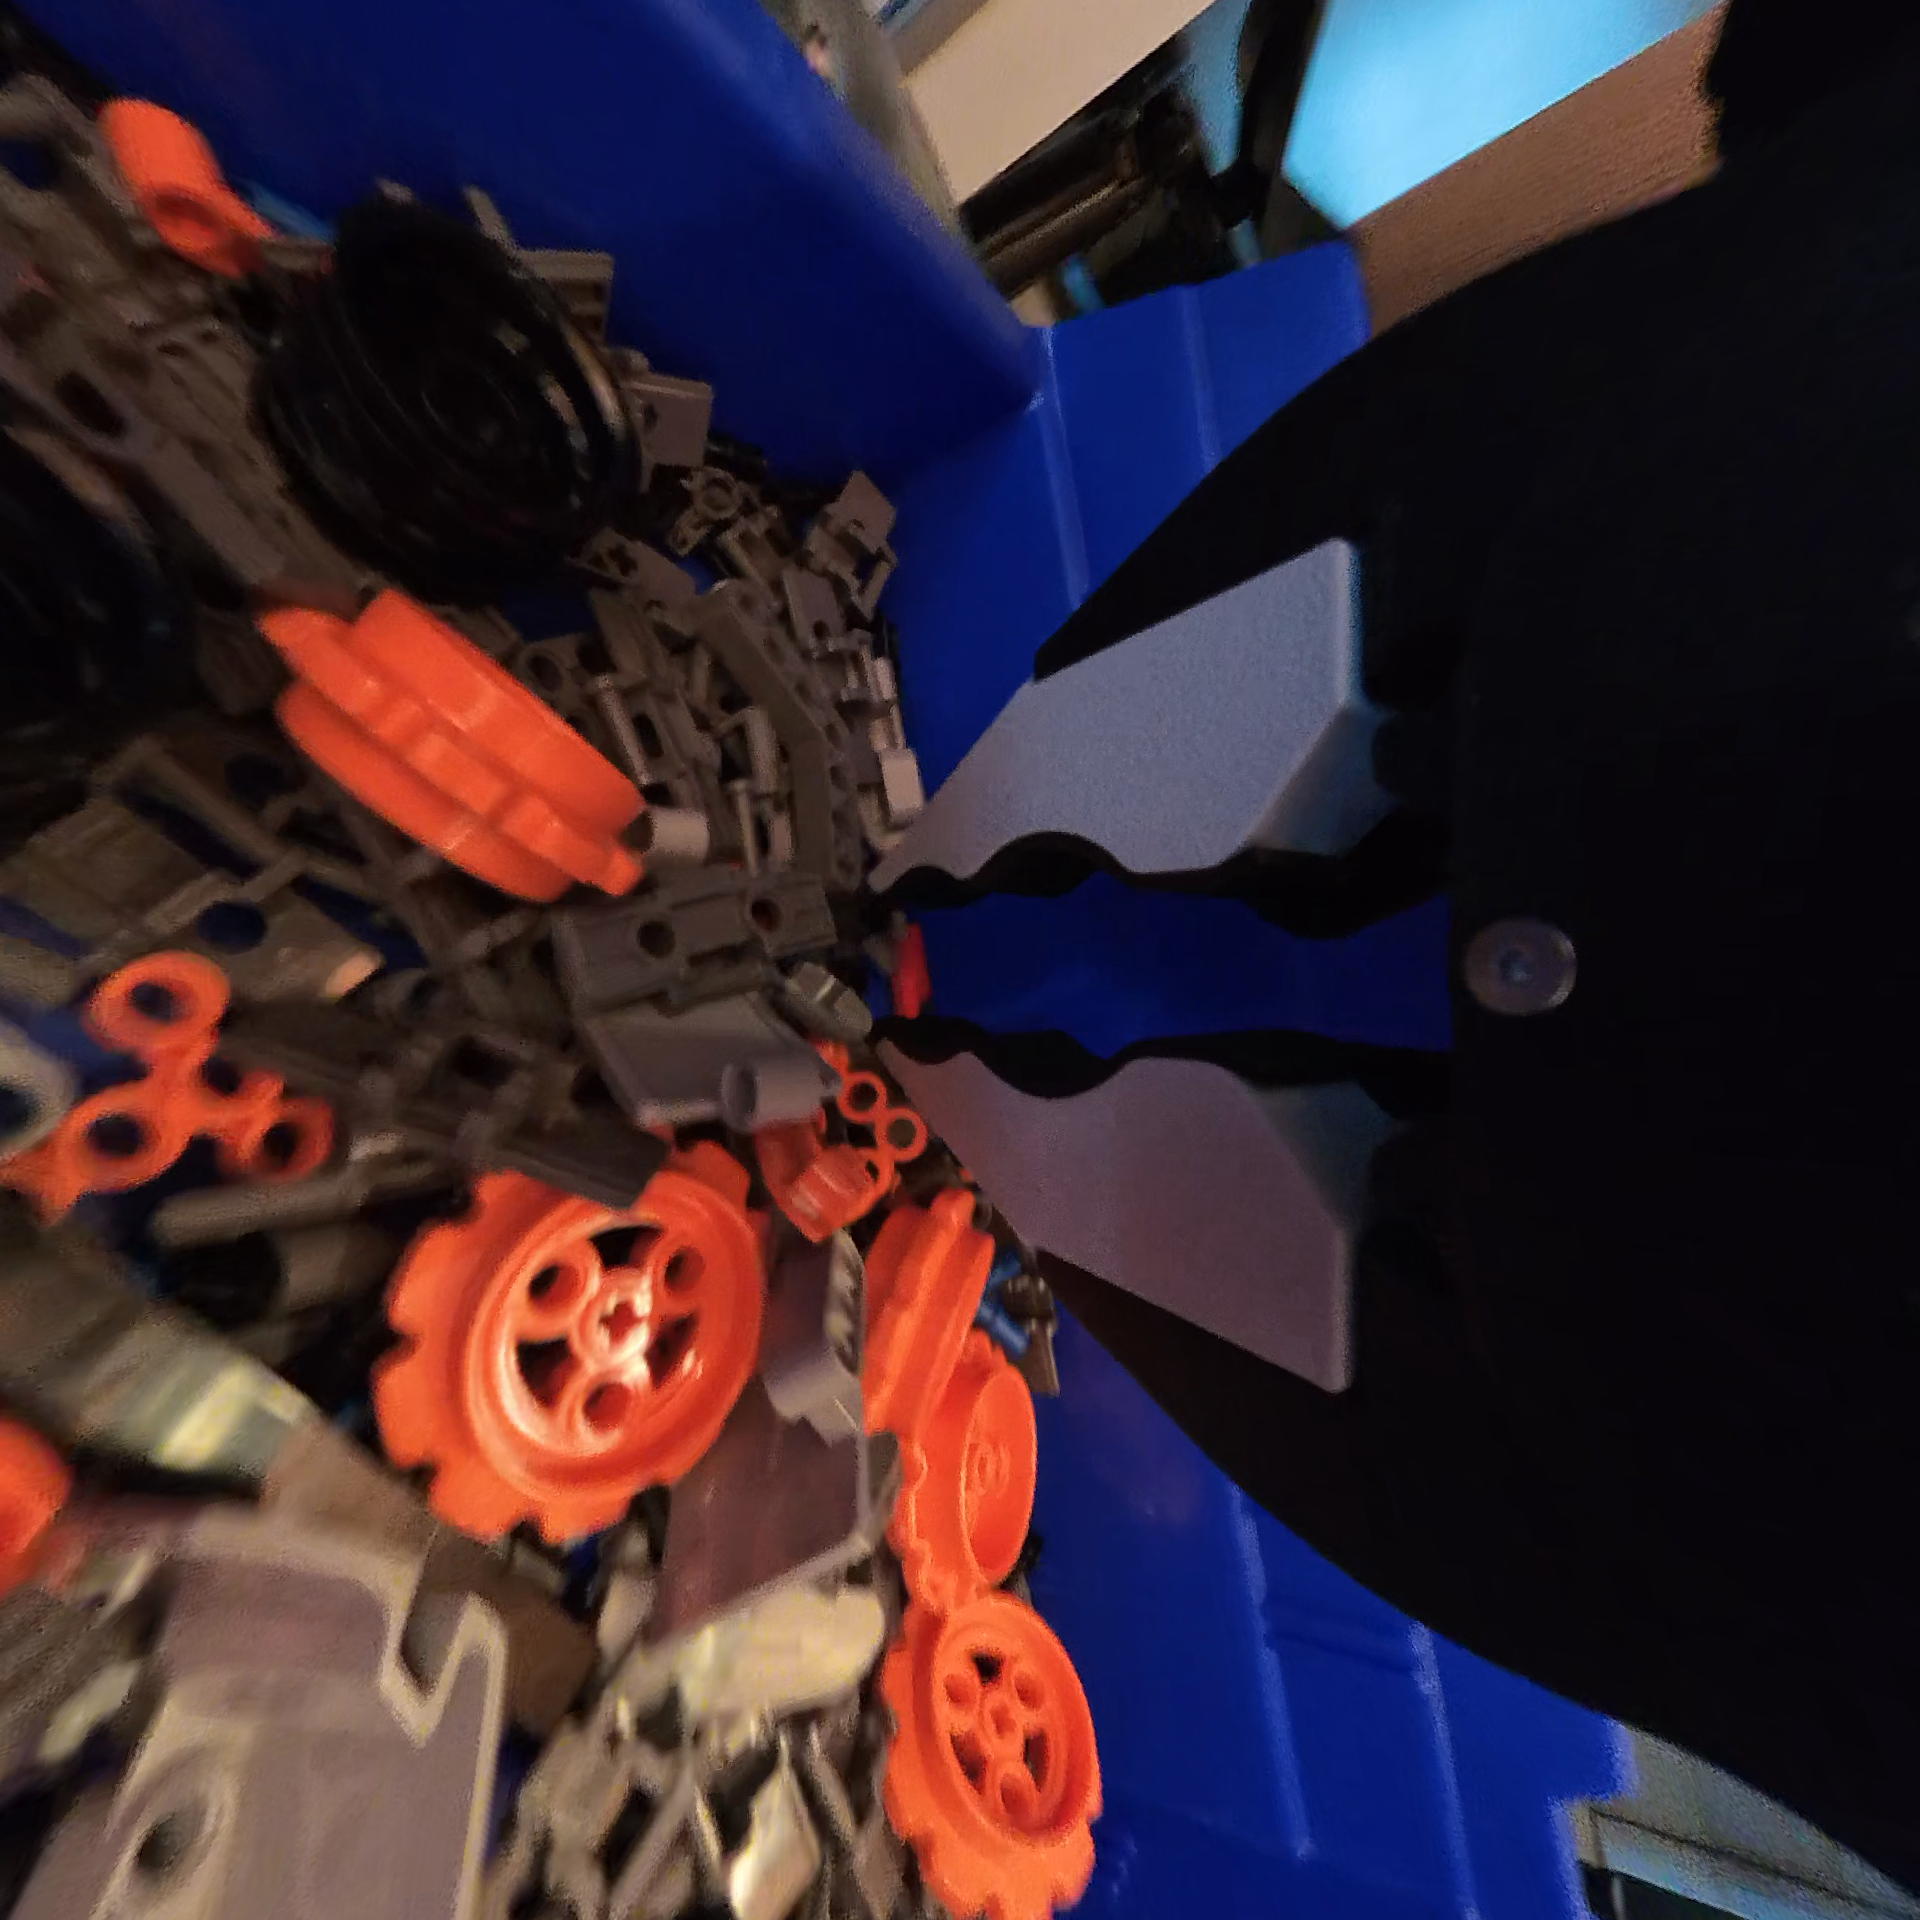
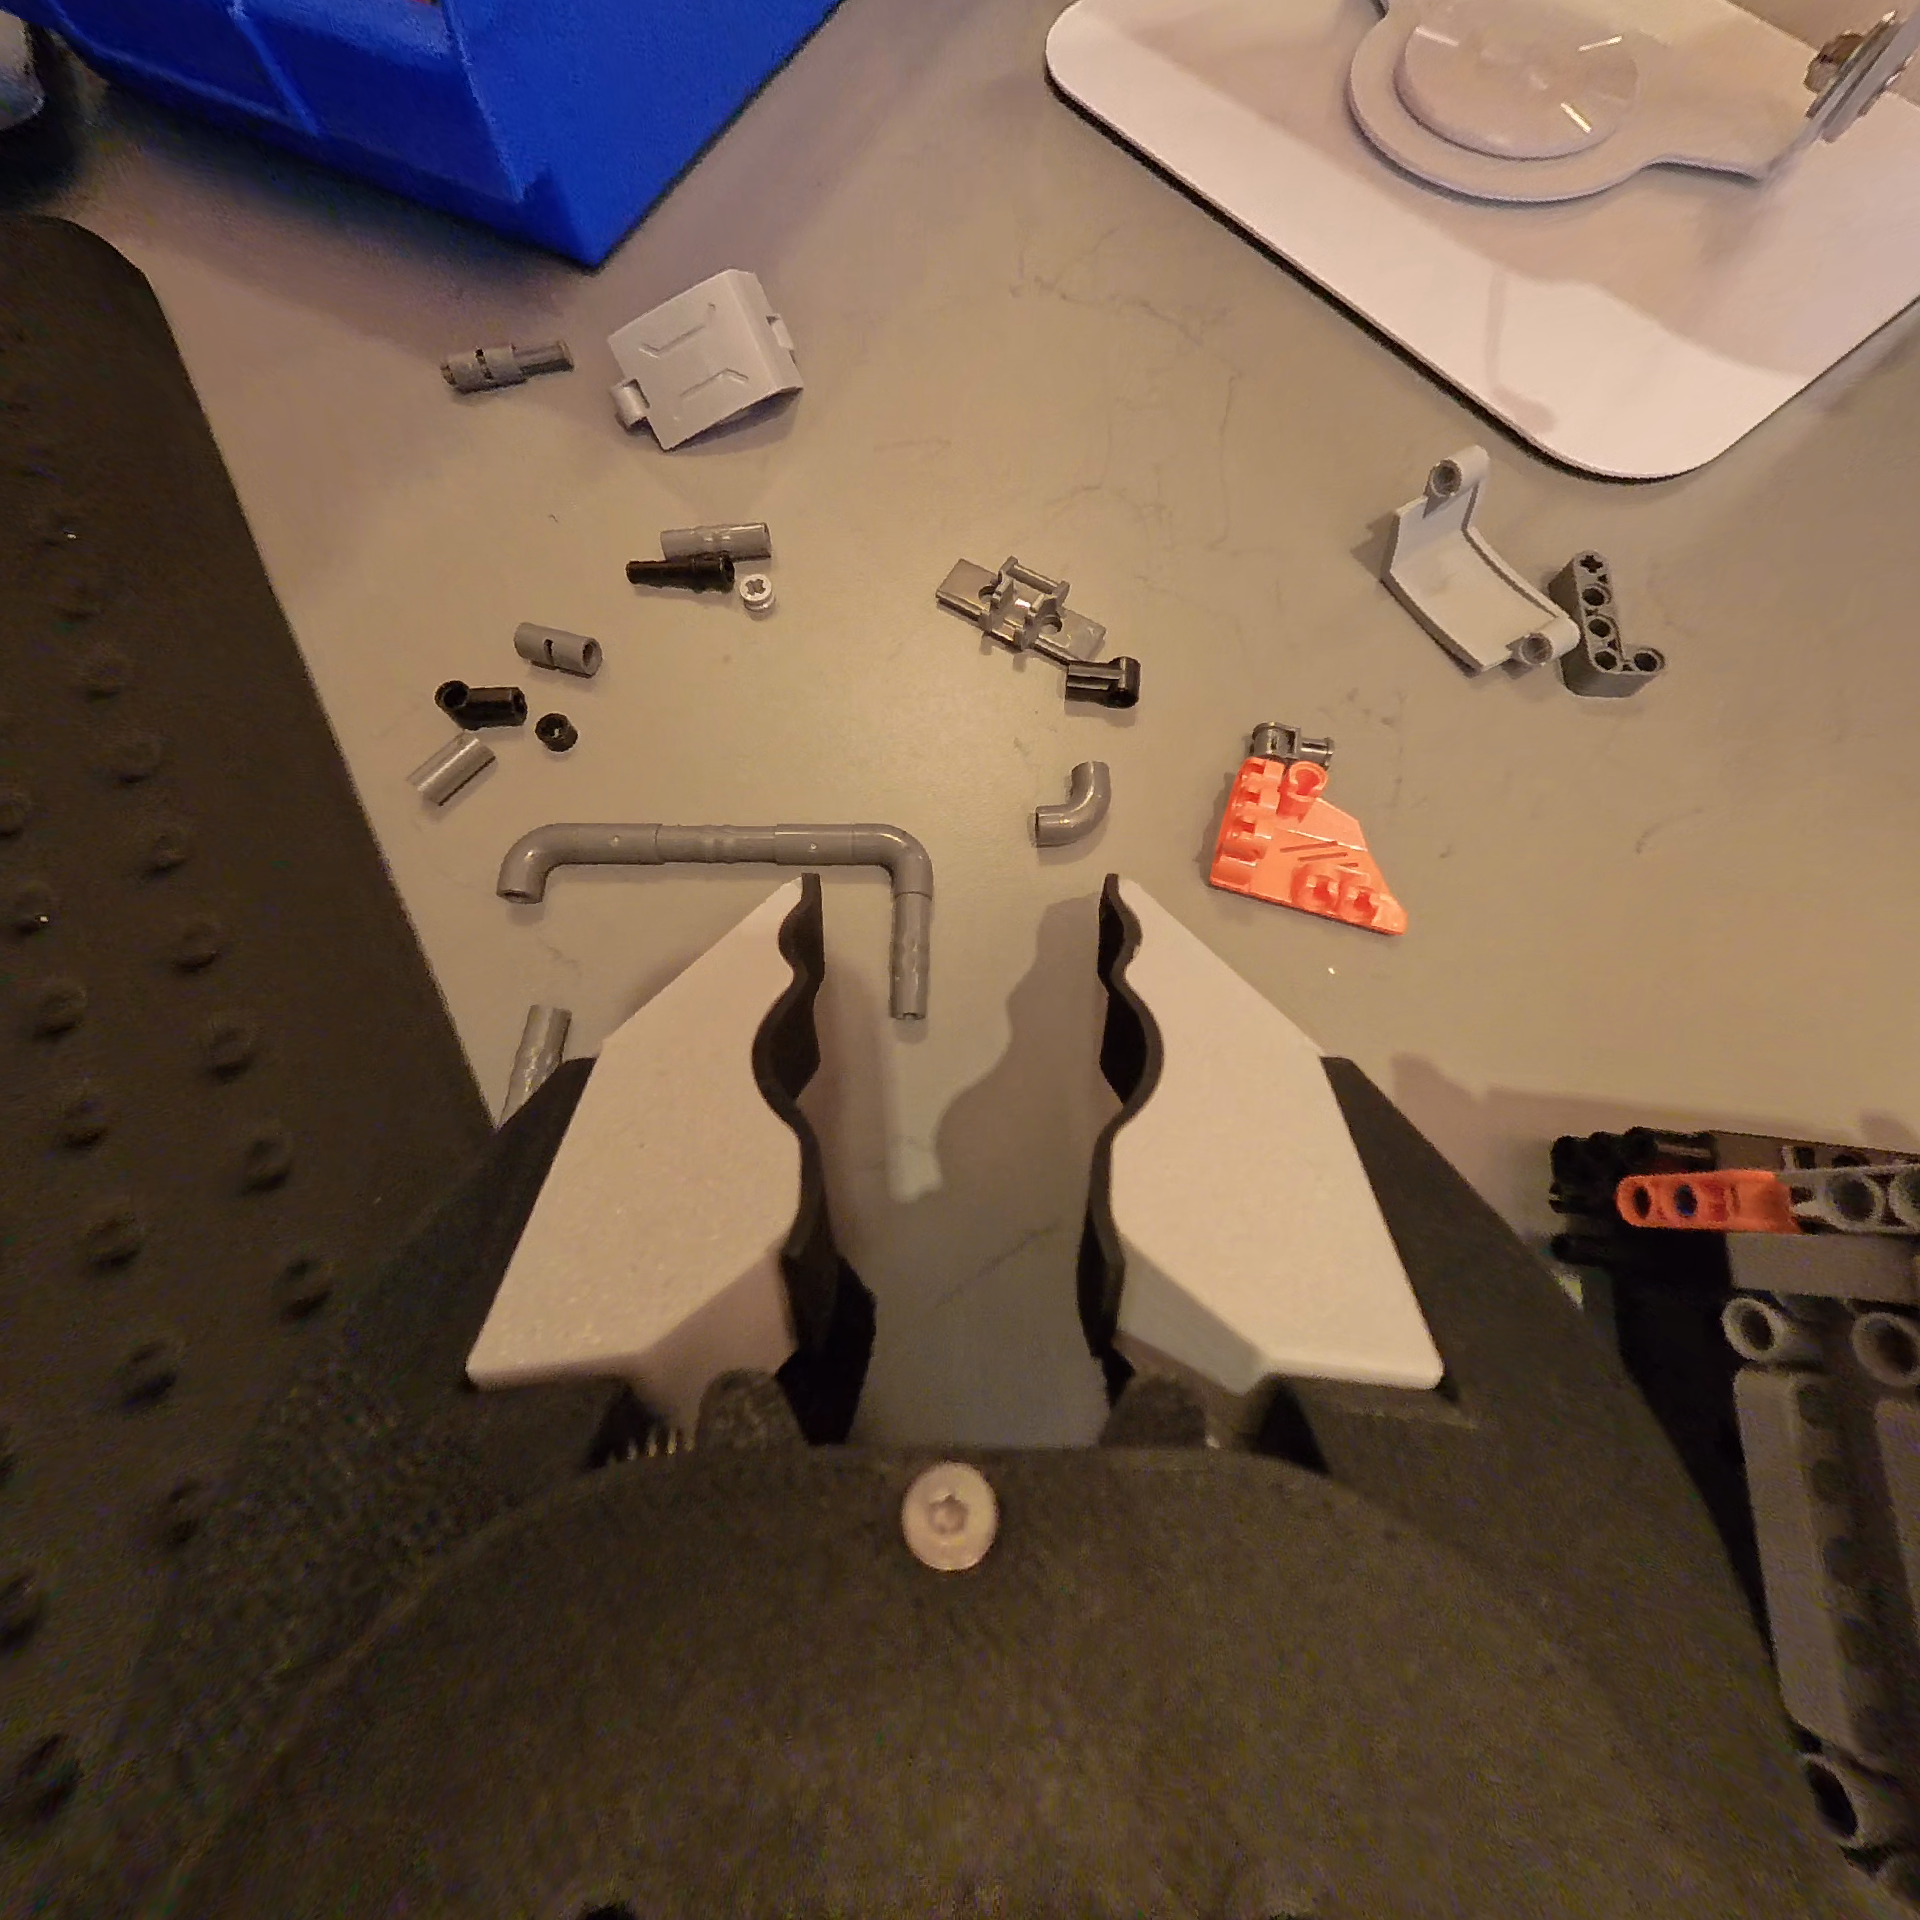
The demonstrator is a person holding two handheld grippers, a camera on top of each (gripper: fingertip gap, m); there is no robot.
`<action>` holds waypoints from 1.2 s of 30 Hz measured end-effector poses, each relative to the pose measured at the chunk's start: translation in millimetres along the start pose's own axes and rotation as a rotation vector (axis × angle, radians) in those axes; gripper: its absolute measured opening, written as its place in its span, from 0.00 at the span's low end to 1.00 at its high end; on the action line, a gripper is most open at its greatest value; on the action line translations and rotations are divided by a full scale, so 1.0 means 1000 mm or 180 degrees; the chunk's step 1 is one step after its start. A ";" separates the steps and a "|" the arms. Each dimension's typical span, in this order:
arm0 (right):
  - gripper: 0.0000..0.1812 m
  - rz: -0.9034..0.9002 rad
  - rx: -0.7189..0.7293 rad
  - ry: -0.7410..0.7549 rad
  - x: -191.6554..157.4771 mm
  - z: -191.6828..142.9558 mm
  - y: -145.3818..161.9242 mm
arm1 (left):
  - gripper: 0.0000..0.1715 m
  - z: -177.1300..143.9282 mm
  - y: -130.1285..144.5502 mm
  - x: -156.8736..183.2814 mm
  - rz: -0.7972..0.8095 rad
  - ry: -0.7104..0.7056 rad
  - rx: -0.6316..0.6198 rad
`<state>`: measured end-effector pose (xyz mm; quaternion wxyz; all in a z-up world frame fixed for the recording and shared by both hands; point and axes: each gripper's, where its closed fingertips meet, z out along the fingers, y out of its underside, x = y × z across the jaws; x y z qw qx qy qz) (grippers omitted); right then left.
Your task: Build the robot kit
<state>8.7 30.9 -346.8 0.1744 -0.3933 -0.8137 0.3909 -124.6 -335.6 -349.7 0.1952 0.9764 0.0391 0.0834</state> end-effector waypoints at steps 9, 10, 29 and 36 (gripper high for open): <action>0.28 -0.0016 0.0008 -0.0013 -0.001 0.000 0.000 | 0.10 -0.020 0.005 0.002 -0.0186 0.0351 0.0298; 0.28 -0.0023 -0.0001 -0.0013 -0.001 0.000 0.000 | 0.10 -0.014 0.009 0.009 -0.0136 0.0432 0.0170; 0.28 -0.0014 0.0139 -0.0027 -0.001 -0.005 -0.005 | 0.04 0.011 0.018 0.003 0.0056 0.0115 -0.0524; 0.28 -0.0003 0.0163 -0.0037 -0.001 -0.006 -0.006 | 0.00 0.006 0.014 0.004 0.0015 0.0217 -0.0195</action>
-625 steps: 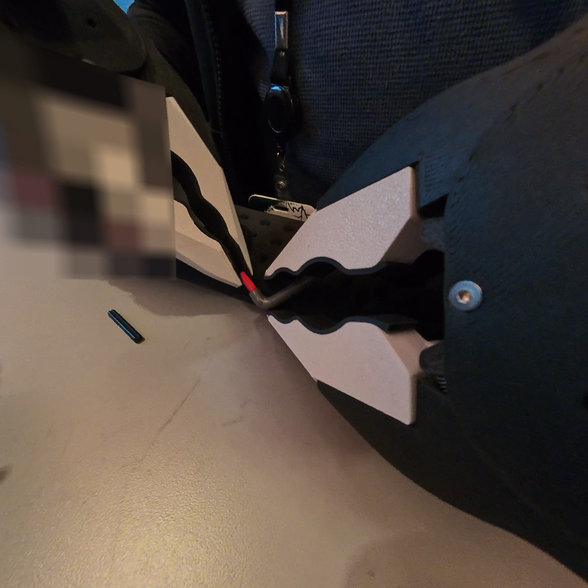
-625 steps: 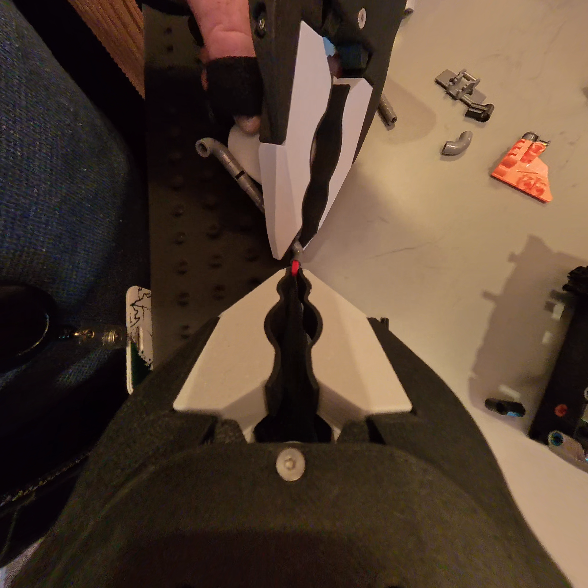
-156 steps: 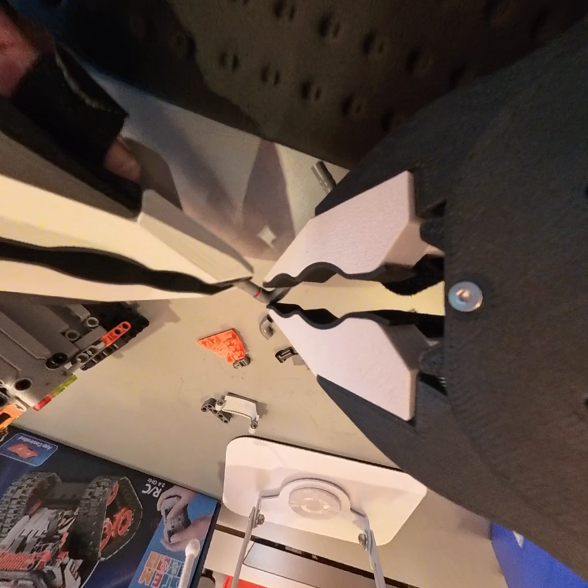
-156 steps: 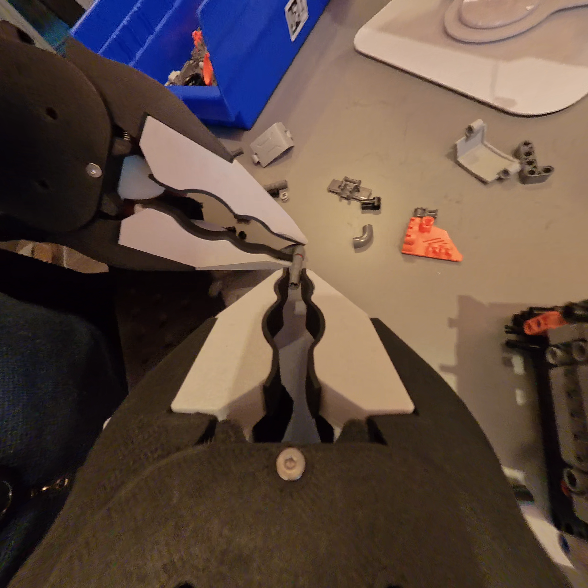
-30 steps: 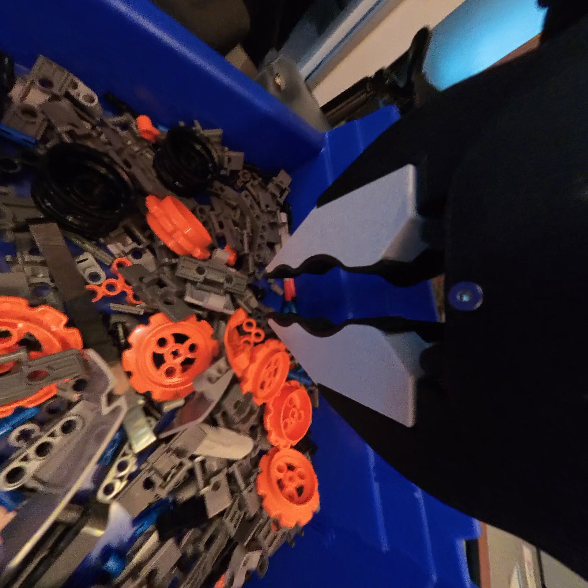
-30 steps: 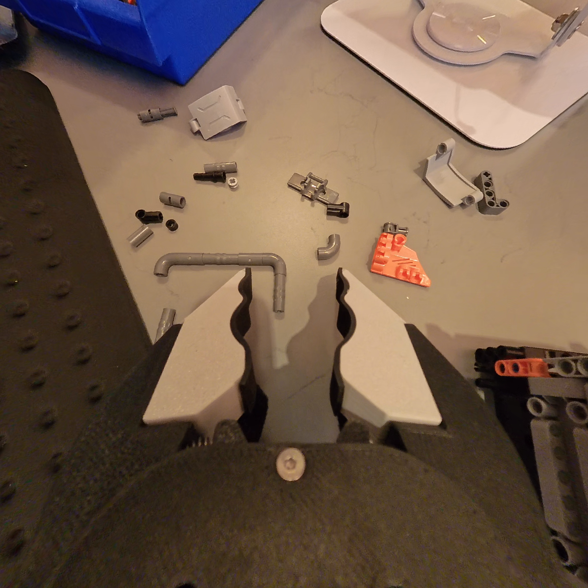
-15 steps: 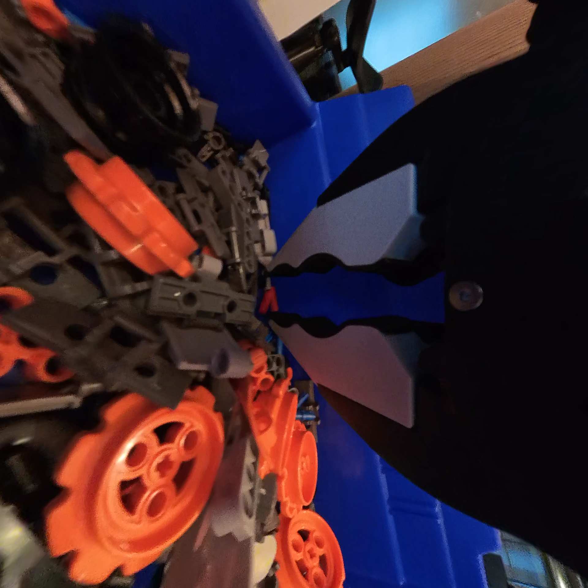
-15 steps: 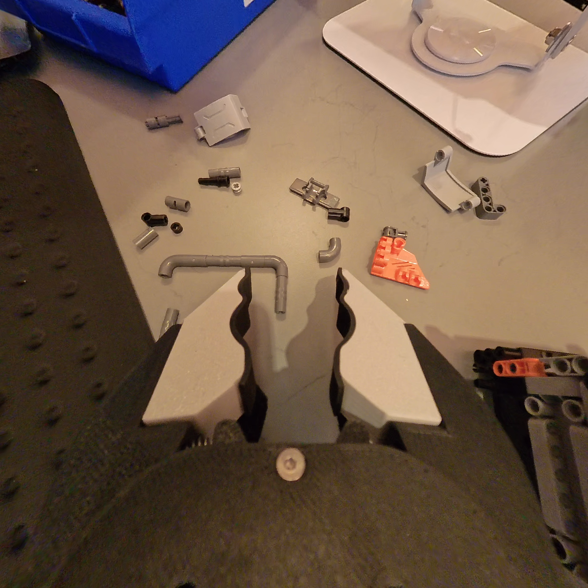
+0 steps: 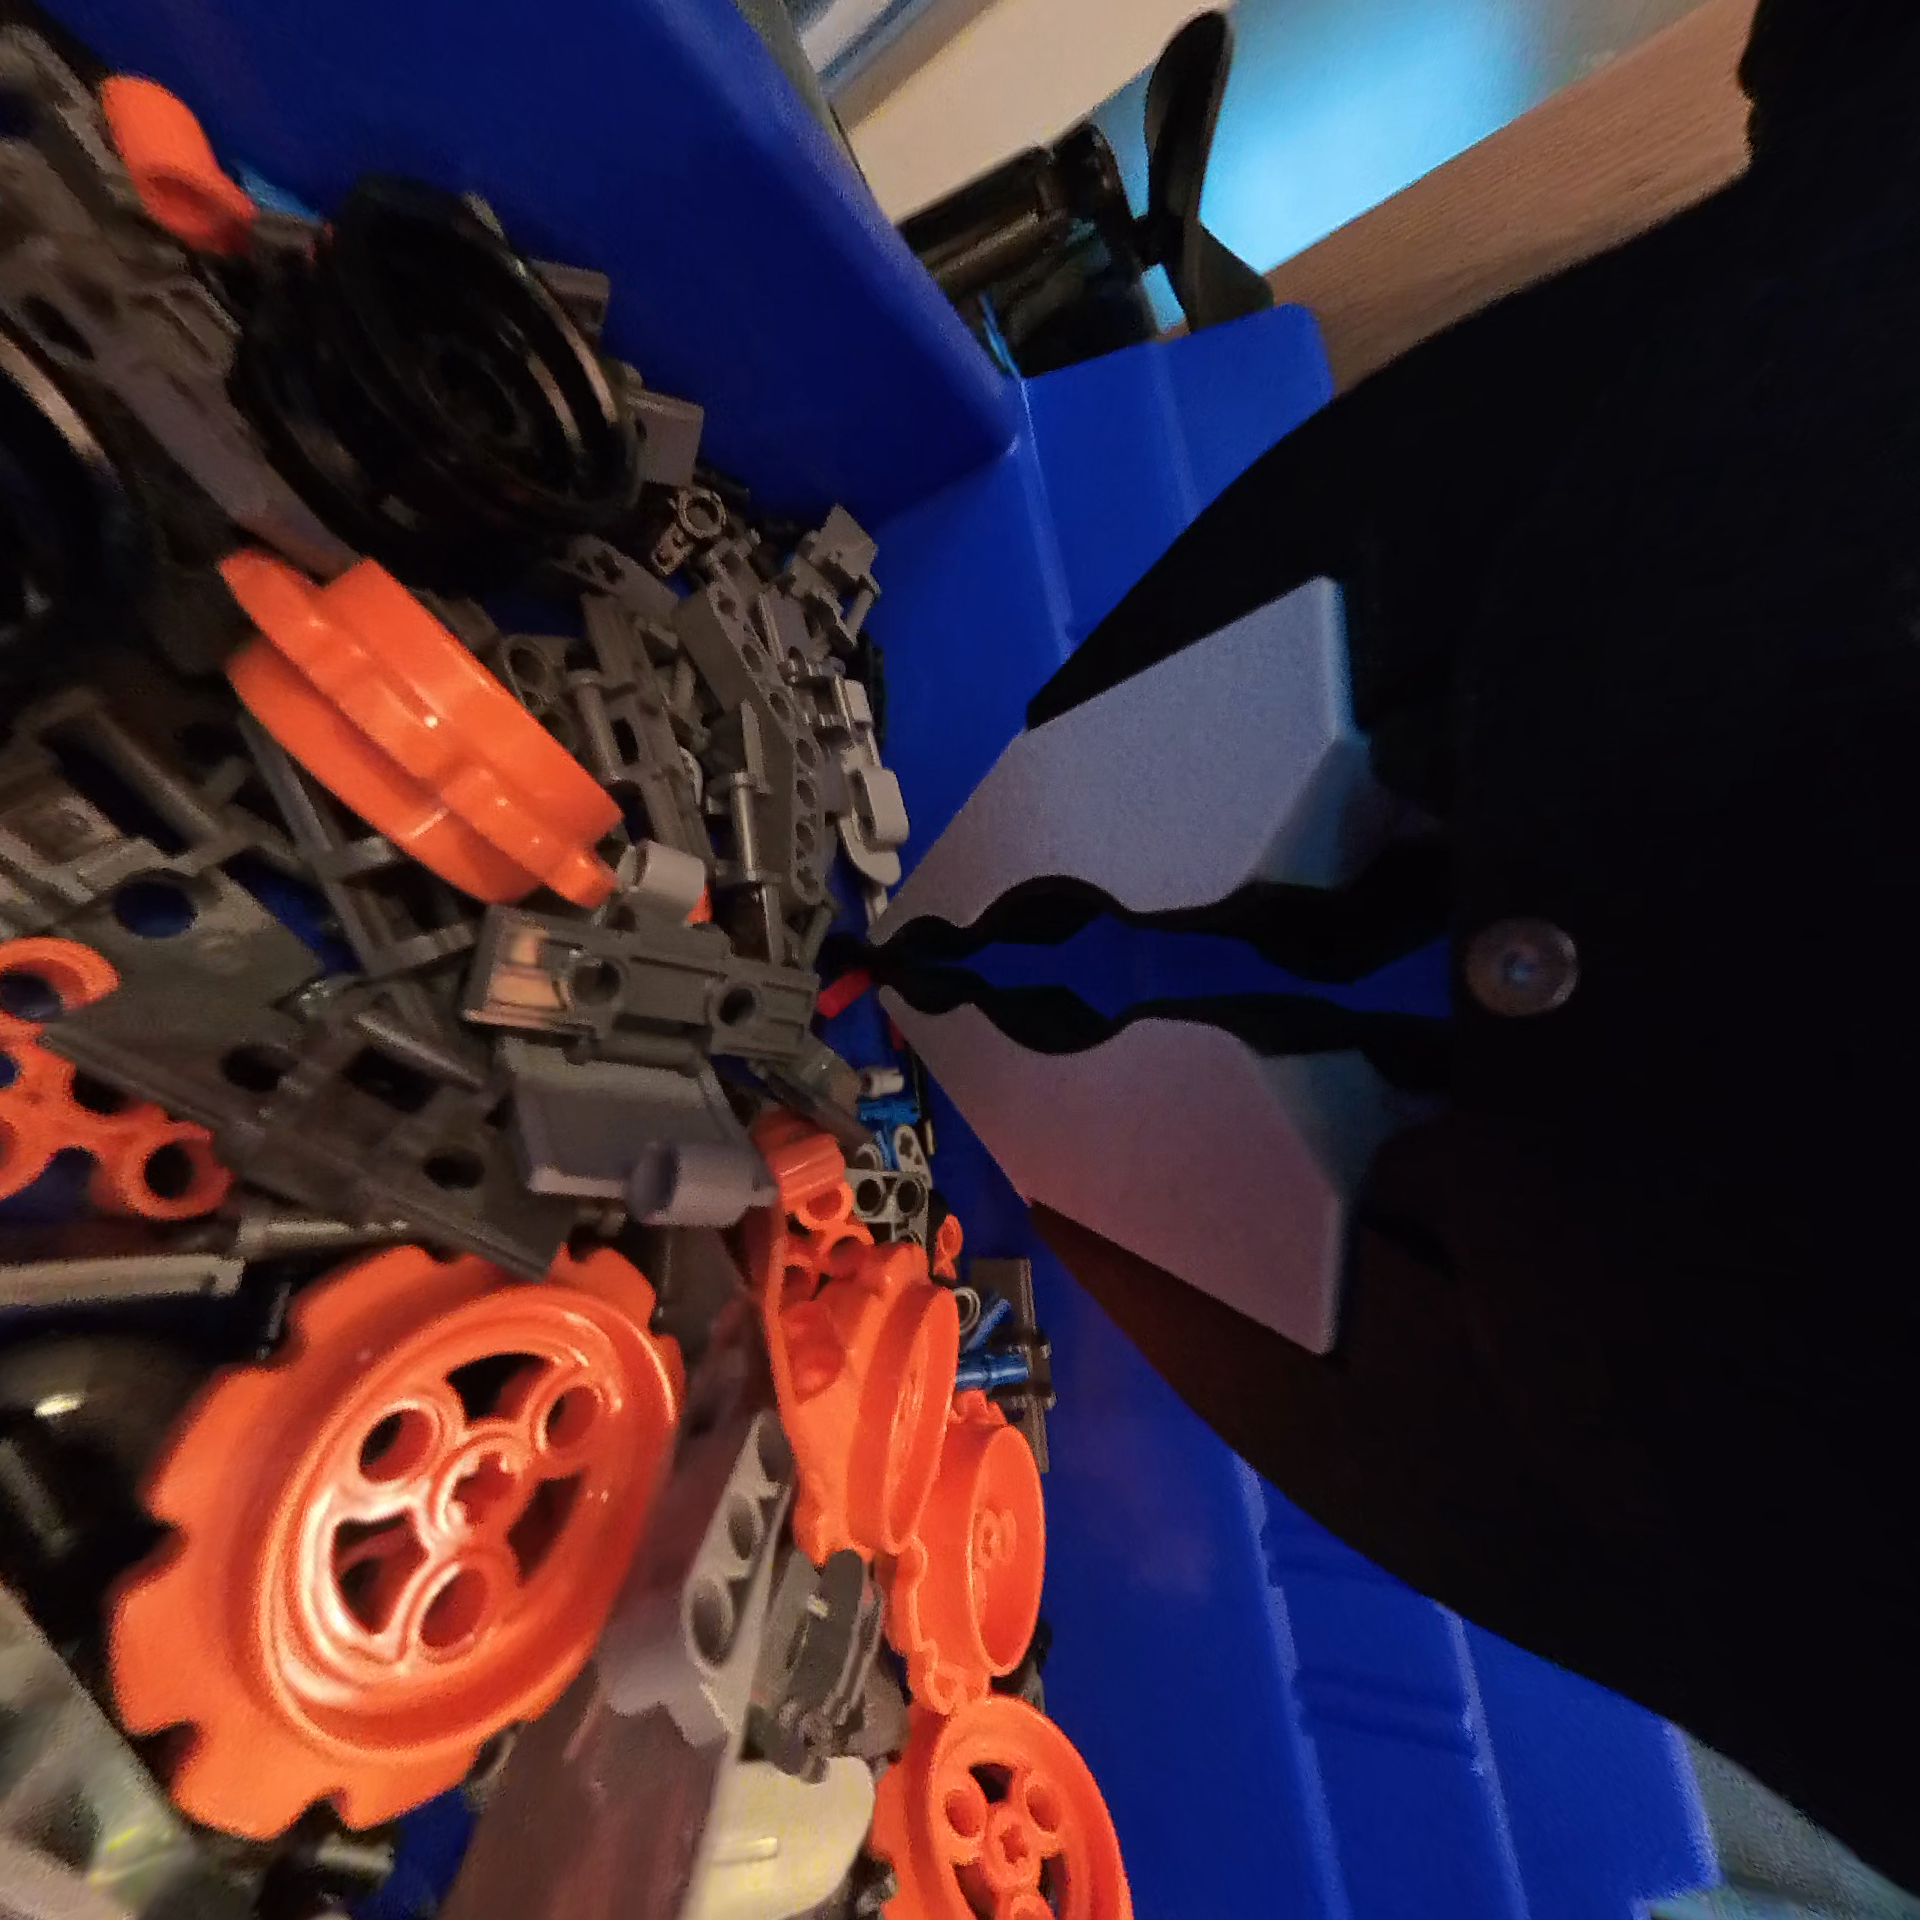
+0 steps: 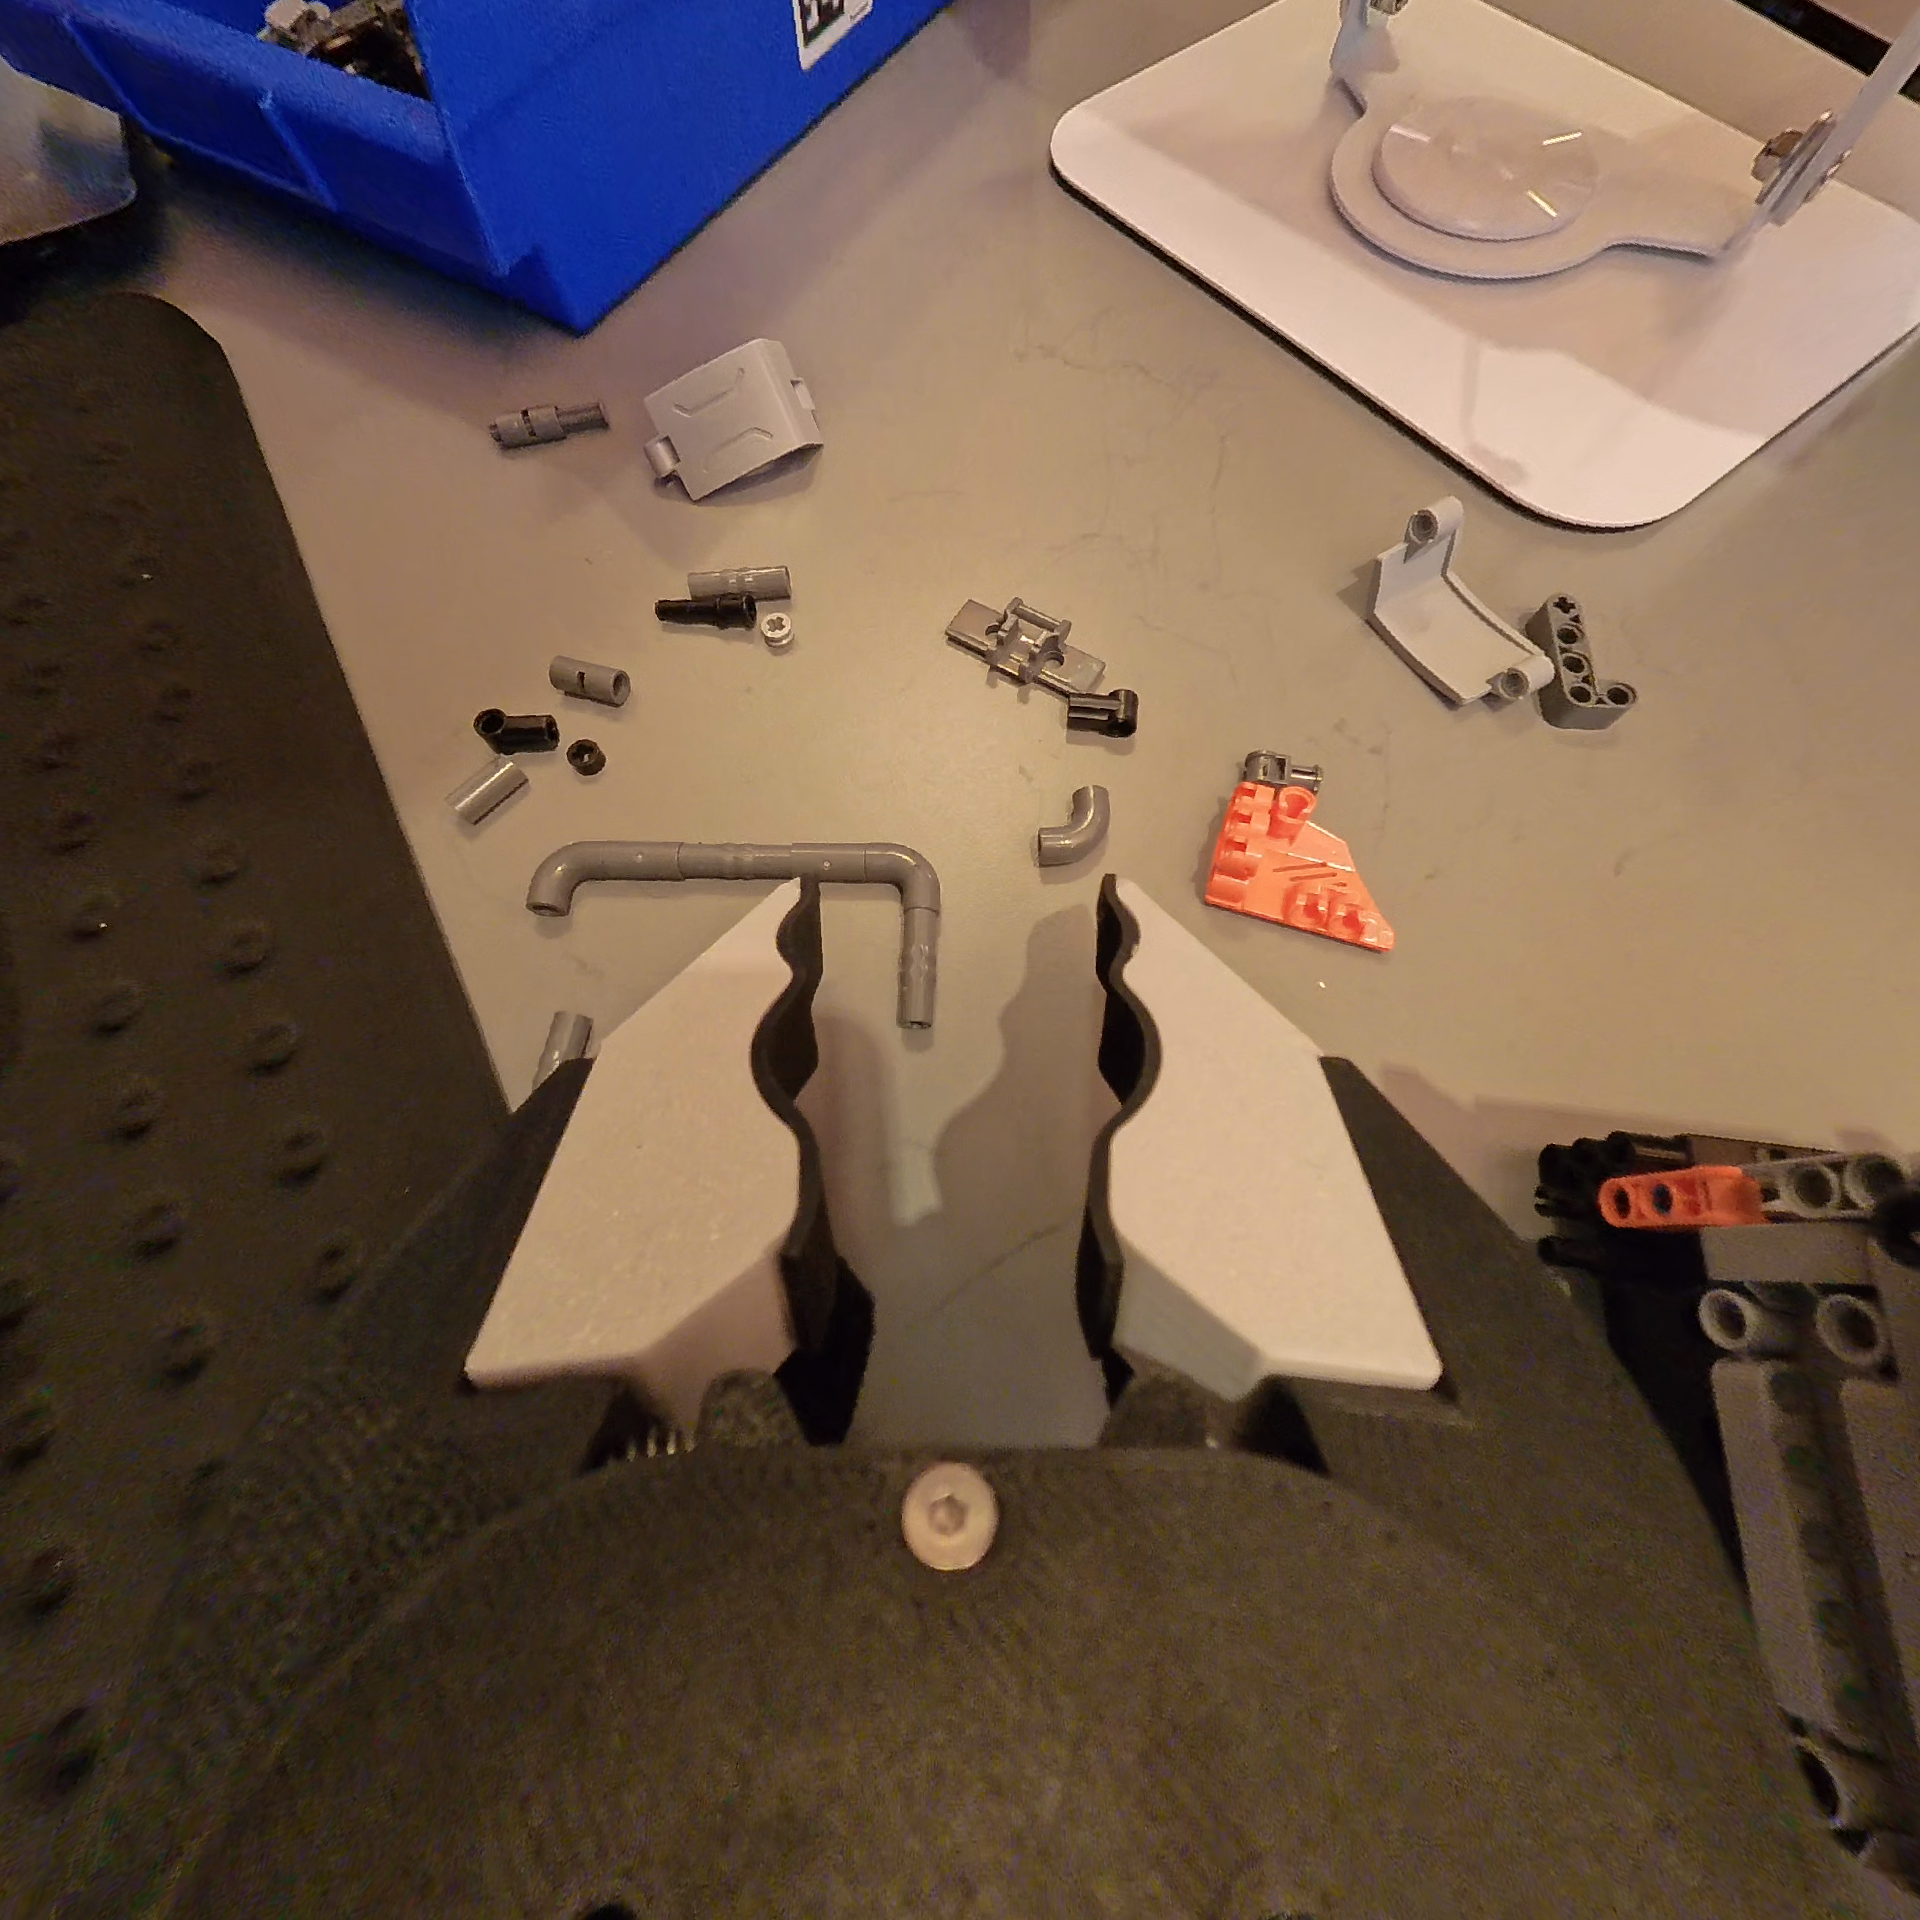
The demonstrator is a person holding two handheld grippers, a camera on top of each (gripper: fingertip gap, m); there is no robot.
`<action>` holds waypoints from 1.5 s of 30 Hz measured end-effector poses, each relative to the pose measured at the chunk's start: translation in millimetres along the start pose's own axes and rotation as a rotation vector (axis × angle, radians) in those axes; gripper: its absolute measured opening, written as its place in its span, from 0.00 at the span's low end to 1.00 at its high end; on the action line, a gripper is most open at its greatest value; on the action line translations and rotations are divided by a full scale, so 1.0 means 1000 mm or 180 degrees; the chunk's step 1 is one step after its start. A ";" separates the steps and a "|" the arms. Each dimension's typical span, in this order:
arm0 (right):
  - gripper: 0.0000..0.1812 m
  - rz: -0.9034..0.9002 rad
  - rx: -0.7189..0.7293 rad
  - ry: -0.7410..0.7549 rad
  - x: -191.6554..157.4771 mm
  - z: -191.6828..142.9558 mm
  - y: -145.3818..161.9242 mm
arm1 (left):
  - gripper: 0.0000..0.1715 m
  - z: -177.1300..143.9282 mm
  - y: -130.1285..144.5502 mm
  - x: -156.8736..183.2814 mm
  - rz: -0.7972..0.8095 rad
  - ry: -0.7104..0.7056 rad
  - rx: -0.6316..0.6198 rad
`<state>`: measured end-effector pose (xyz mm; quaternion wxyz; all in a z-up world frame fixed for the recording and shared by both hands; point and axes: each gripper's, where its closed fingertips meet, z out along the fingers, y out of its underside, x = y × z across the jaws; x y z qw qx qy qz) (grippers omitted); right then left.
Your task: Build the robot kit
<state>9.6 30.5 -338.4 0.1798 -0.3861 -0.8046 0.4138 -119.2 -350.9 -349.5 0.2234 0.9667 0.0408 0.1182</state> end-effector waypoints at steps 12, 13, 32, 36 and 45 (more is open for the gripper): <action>0.28 0.0029 0.0056 -0.0037 -0.001 -0.002 -0.002 | 0.00 -0.020 -0.005 0.003 -0.0230 -0.0002 0.0632; 0.28 0.0029 0.0056 -0.0038 -0.001 -0.002 -0.002 | 0.00 -0.020 -0.013 0.008 -0.0270 0.0120 0.0736; 0.27 0.0032 0.0114 -0.0061 -0.001 -0.004 -0.004 | 0.00 -0.001 -0.006 0.005 -0.0469 0.0197 0.0248; 0.27 0.0045 0.0125 -0.0070 -0.001 -0.004 -0.005 | 0.00 -0.007 -0.008 0.005 -0.0438 0.0139 0.0379; 0.27 0.0047 0.0142 -0.0078 -0.002 -0.005 -0.005 | 0.00 -0.026 -0.006 0.004 -0.0612 0.0178 0.0764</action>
